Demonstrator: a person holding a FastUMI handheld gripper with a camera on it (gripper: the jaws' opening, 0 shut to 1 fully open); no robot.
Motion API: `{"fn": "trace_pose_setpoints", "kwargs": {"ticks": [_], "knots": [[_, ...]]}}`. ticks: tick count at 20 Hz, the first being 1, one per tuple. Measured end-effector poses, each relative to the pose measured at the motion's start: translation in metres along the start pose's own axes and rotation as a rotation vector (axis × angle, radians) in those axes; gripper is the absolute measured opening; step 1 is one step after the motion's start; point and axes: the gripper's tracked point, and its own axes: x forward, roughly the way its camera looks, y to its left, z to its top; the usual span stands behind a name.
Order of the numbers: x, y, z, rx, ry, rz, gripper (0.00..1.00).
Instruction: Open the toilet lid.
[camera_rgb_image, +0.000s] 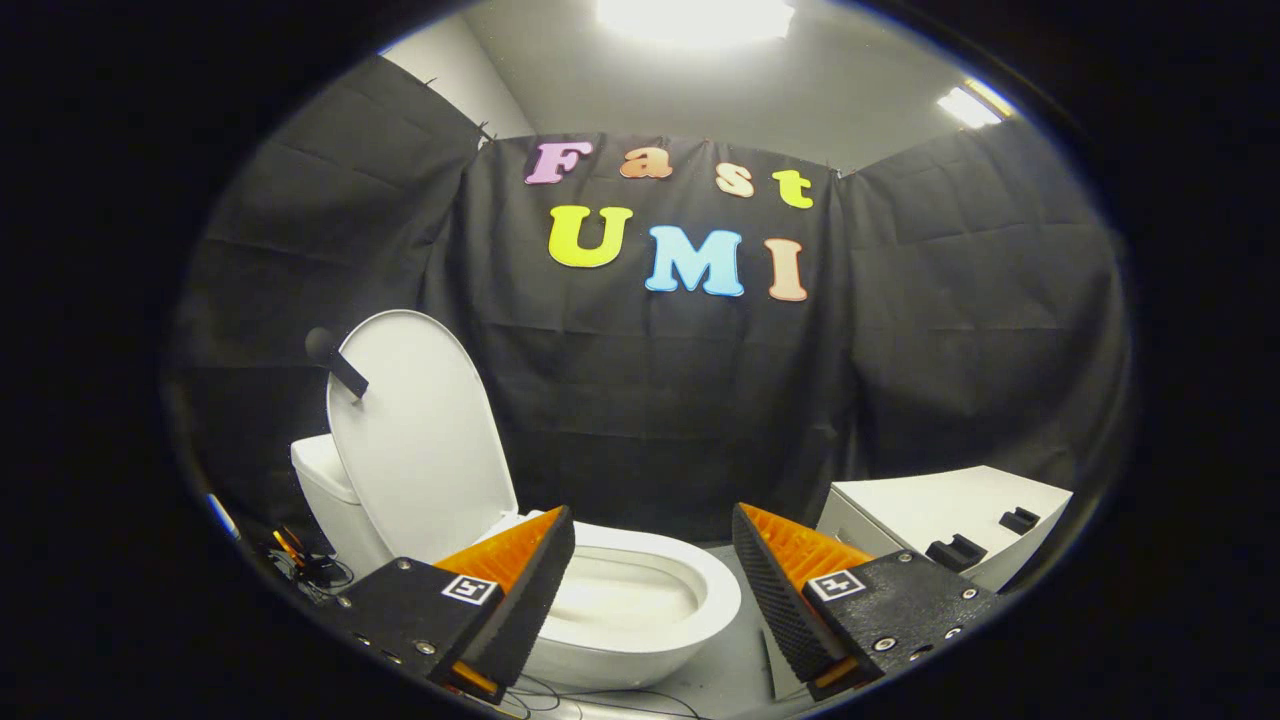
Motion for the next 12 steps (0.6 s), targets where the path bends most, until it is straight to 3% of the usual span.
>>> {"fn": "trace_pose_setpoints", "kwargs": {"ticks": [12], "knots": [[0.0038,-0.0062,-0.0020,-0.004,0.011,-0.021,0.95]]}}
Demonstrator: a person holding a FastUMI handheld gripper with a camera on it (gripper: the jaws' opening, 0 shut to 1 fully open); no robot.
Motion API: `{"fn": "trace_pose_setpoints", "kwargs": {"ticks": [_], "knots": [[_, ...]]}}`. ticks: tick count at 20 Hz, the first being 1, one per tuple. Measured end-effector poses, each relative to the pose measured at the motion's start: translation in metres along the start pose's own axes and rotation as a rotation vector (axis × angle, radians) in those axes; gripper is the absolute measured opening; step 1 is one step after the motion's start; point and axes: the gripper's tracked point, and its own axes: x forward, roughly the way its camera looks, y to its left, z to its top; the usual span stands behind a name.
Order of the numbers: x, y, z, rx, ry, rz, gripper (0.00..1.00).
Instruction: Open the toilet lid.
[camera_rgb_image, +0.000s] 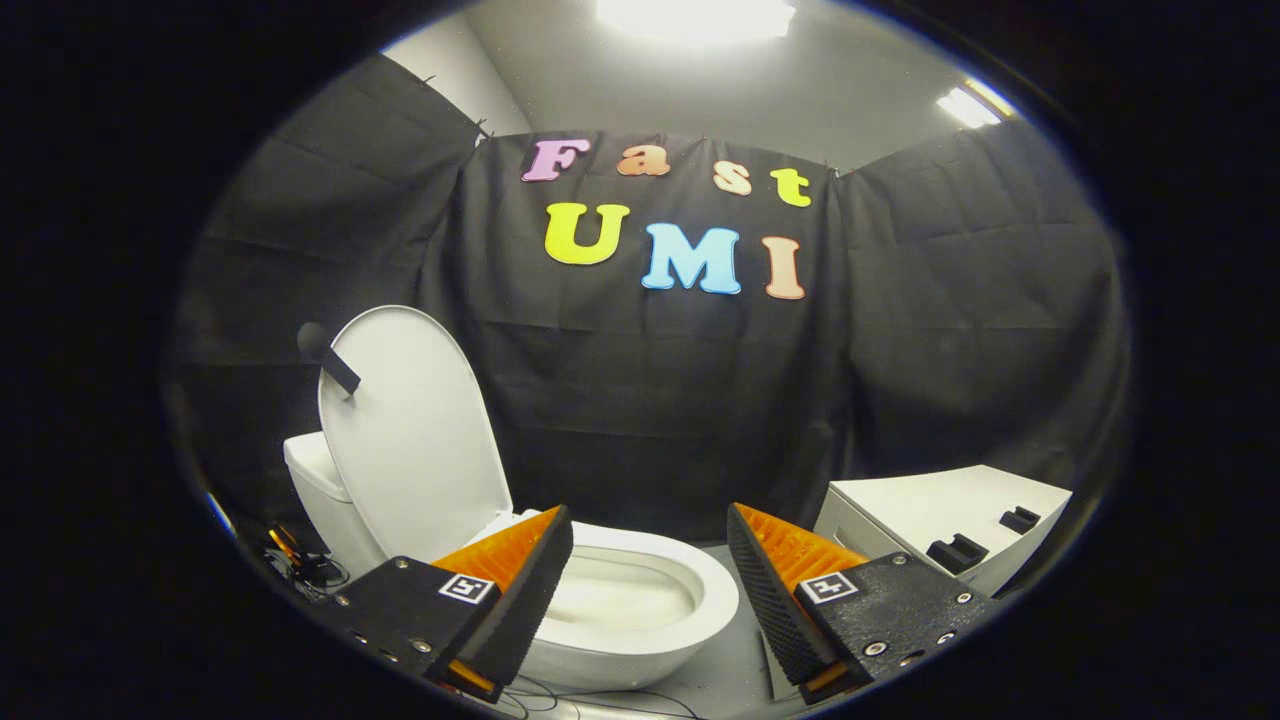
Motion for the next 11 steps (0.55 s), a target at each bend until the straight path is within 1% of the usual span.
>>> {"fn": "trace_pose_setpoints", "kwargs": {"ticks": [11], "knots": [[-0.0023,-0.0010,0.0005,0.001,-0.001,-0.001,0.95]]}}
